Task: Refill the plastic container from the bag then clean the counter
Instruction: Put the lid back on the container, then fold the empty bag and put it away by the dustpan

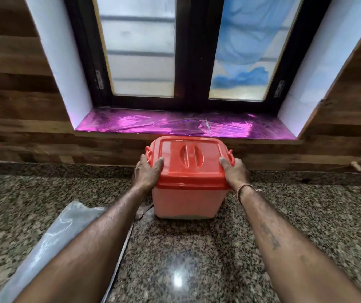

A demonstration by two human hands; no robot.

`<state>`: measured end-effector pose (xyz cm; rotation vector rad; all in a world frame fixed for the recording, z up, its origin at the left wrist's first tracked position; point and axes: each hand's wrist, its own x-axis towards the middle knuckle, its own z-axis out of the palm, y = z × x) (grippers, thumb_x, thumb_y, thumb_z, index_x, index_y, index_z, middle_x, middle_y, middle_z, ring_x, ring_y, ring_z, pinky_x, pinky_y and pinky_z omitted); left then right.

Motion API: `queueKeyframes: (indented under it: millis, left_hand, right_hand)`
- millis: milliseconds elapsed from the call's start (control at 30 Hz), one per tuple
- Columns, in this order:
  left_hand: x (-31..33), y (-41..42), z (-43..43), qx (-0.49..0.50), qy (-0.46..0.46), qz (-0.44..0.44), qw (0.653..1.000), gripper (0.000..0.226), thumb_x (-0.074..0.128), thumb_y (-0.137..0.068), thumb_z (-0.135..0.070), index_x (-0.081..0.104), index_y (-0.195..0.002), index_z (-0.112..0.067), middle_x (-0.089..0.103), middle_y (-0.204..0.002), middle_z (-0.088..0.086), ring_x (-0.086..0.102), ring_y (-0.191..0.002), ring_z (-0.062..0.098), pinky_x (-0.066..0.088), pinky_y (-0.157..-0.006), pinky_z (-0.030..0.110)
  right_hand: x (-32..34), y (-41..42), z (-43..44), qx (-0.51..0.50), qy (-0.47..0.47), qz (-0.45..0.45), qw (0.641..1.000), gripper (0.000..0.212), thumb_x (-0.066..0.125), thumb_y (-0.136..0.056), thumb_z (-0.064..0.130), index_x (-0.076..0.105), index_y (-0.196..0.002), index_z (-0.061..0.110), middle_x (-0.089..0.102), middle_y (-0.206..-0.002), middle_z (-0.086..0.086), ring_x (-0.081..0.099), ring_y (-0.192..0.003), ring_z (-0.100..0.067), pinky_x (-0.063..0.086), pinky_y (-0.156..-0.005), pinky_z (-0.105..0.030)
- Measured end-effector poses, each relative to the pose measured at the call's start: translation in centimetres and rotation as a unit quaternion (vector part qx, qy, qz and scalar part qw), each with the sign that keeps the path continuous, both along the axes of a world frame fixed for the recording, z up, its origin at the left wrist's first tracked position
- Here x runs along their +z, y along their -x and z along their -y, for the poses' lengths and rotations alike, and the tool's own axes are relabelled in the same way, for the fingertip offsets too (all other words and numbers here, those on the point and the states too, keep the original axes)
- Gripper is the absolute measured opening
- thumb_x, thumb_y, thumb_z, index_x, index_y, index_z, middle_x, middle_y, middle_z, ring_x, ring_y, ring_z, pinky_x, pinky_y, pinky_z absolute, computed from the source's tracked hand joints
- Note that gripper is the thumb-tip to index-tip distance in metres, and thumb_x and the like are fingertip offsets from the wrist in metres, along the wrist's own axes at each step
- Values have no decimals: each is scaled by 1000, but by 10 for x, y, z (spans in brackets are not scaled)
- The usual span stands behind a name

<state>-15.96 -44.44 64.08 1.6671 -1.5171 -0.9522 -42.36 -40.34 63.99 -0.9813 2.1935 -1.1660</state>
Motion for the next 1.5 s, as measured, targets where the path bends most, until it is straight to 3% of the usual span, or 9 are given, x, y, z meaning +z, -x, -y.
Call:
queueKeyframes:
  millis: [233,367,500,733,933,1067,1200,1367,1500]
  left_hand:
    - [-19,-62,-104,-6,-4,60,998,83,61,-95,-51,29,-158,-9,34,-162,16,34,-149,29,31,-118,38]
    - [-57,-130,-166,44,-39,102,993,70,62,-92,-55,47,-147,-14,53,-148,12,51,-134,30,45,-107,40]
    - [-95,-216,-205,90,-103,147,980,69,63,-92,-53,47,-144,-11,53,-147,13,50,-134,34,45,-104,43]
    - [-131,-330,-188,110,-148,161,970,72,62,-81,-66,49,-138,-23,58,-137,7,55,-124,35,48,-101,49]
    - [-180,-384,-132,110,-215,89,966,78,58,-60,-85,57,-110,-26,66,-111,0,62,-105,31,54,-91,46]
    - [-166,-388,-116,119,-236,33,964,48,61,-89,-62,53,-74,-17,60,-74,4,54,-65,21,36,-59,28]
    - [-180,-394,-99,129,-250,-15,960,43,71,-91,-40,52,-61,-17,56,-61,6,50,-58,20,41,-57,30]
    - [-187,-400,-102,108,-296,-57,947,25,81,-84,-8,60,-69,-7,71,-78,18,56,-63,21,51,-59,32]
    - [-173,-394,-110,111,-318,-123,933,13,62,-90,15,67,-102,13,69,-120,29,55,-51,15,35,-32,12]
  right_hand:
    - [-22,-89,-91,0,64,46,997,94,62,-96,36,2,-161,5,14,-167,-17,19,-154,-27,15,-124,-31]
    - [-61,-163,-149,140,22,87,986,70,72,-91,25,39,-149,4,52,-141,-13,50,-130,-25,38,-107,-30]
    - [-102,-232,-183,262,-83,173,946,12,73,-90,22,62,-95,23,61,-78,8,56,-76,-13,48,-66,-18]
    - [-141,-320,-161,191,-200,217,936,35,79,-80,38,61,-85,8,53,-68,-10,52,-55,-20,41,-44,-25]
    - [-149,-360,-129,73,-218,178,957,42,83,-79,33,57,-55,11,56,-56,-6,51,-48,-21,42,-50,-29]
    - [-159,-359,-126,35,-246,179,952,26,81,-63,24,64,-49,9,58,-46,-4,50,-41,-19,47,-51,-30]
    - [-155,-357,-117,16,-262,239,935,25,76,-86,20,61,-68,10,60,-54,-5,47,-26,-7,33,-31,-13]
    - [-155,-354,-107,23,-262,220,939,37,78,-84,40,56,-69,14,55,-55,0,44,-32,-8,28,-28,-12]
    - [-159,-348,-110,48,-263,251,930,25,73,-91,15,54,-74,13,54,-55,-4,45,-30,-7,33,-31,-14]
